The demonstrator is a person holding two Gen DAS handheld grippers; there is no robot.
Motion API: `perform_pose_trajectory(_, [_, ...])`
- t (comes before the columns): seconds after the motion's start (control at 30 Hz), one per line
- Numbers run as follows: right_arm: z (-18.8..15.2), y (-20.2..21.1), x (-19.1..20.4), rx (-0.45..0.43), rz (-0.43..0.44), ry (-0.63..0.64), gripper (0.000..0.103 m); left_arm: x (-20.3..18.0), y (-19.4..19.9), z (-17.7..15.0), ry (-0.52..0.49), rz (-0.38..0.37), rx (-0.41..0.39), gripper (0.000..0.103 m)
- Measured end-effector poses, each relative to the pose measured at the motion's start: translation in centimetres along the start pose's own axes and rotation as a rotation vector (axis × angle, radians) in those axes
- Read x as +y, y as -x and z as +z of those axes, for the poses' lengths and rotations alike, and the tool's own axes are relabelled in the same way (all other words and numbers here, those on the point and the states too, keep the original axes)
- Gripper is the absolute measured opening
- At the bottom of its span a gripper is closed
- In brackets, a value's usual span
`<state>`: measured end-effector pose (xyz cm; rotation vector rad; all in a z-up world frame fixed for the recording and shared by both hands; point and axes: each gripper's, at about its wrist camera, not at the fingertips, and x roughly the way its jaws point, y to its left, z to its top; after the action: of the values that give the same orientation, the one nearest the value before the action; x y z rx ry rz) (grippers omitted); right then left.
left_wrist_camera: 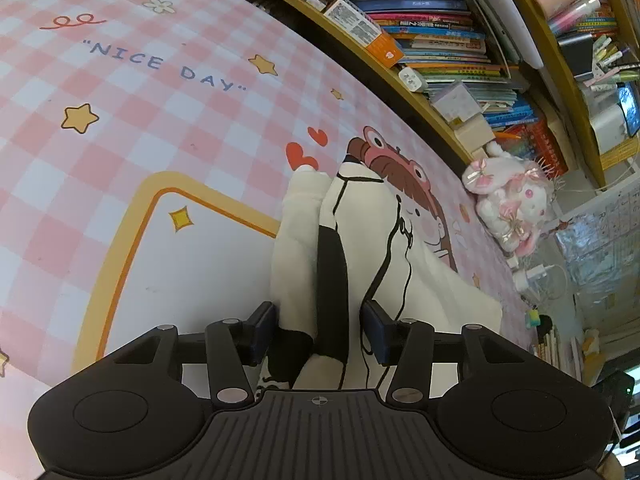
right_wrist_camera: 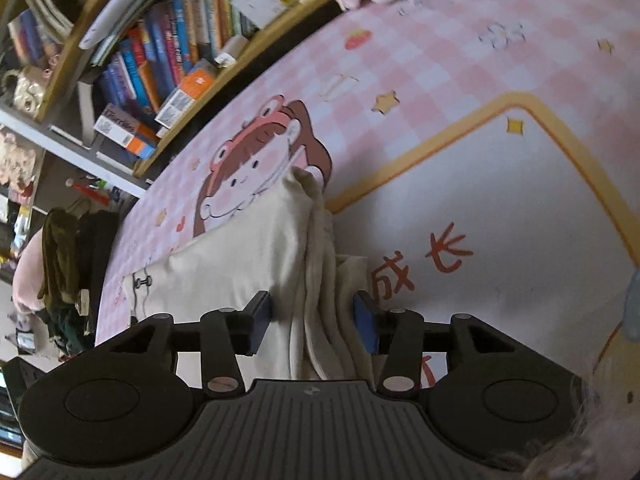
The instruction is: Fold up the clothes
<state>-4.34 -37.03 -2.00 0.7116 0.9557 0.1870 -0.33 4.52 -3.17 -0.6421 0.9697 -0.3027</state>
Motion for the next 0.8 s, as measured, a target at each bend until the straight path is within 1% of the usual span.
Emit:
perform_pose_trajectory(0.03, [0.0,-0.1,0.1,0.001,0.0,0.002,0.045,-0.1,0.0,0.0,-0.001,0.003,0.0,0.045])
perform_pose_trajectory(0.13, [-0.1,-0.5,0.4,0.006,0.0,0.009,0.045,-0.4,0.0,-0.2,-0.016,0.025,0.0,0.03])
perform_pose_trajectory(0.17, [-0.1,-0.7,0.5,0.007,0.0,0.011,0.038,-0.9,0.1,-0.3,-0.044,0.041,-0.009,0.025])
perform_pose_trajectory(0.2, [-0.1,-0.7,0.8,0.006,-0.001,0.023,0.026,-1.7,0.4,-0.5,-0.082,0.056,-0.022,0.023])
perform_pose_trajectory(0.23, [-0.2,-0.6,1.2,-0.002,-0.005,0.053,0.023,-2.5,0.6,-0.7,-0.129,0.077,-0.033,0.022])
perform_pose_trajectory(0.27, [-0.4,-0.4,1.9,-0.013,-0.009,0.094,0.018,-3.2,0.8,-0.9,-0.173,0.102,-0.04,0.022])
perform_pose_trajectory(0.3, [-0.6,-0.1,2.7,-0.033,-0.017,0.152,0.017,-3.9,0.9,-1.1,-0.208,0.124,-0.043,0.022])
perform_pose_trajectory(0.37, [-1.0,0.5,4.1,-0.063,-0.031,0.253,0.017,-4.2,0.7,-1.0,-0.23,0.145,-0.032,0.022])
perform_pose_trajectory(0.43, [-1.1,0.6,4.2,-0.058,-0.042,0.272,0.017,-3.9,0.6,-0.8,-0.22,0.143,-0.022,0.023])
perform_pose_trajectory(0.53, [-0.9,0.3,3.5,-0.042,-0.045,0.239,0.017,-3.6,0.6,-0.7,-0.212,0.131,-0.015,0.023])
perform_pose_trajectory(0.63, [-0.8,0.2,2.9,-0.032,-0.037,0.197,0.018,-3.5,0.5,-0.7,-0.21,0.129,-0.006,0.027])
perform_pose_trajectory(0.67, [-0.8,0.2,2.8,-0.03,-0.036,0.187,0.019,-3.4,0.4,-0.6,-0.208,0.127,-0.003,0.028])
perform_pose_trajectory(0.7, [-0.7,0.2,2.8,-0.029,-0.037,0.177,0.024,-3.3,0.4,-0.6,-0.204,0.122,-0.001,0.029])
perform_pose_trajectory(0.8, [-0.6,0.3,2.2,-0.027,-0.05,0.14,0.036,-2.6,0.3,-0.4,-0.184,0.113,0.004,0.036])
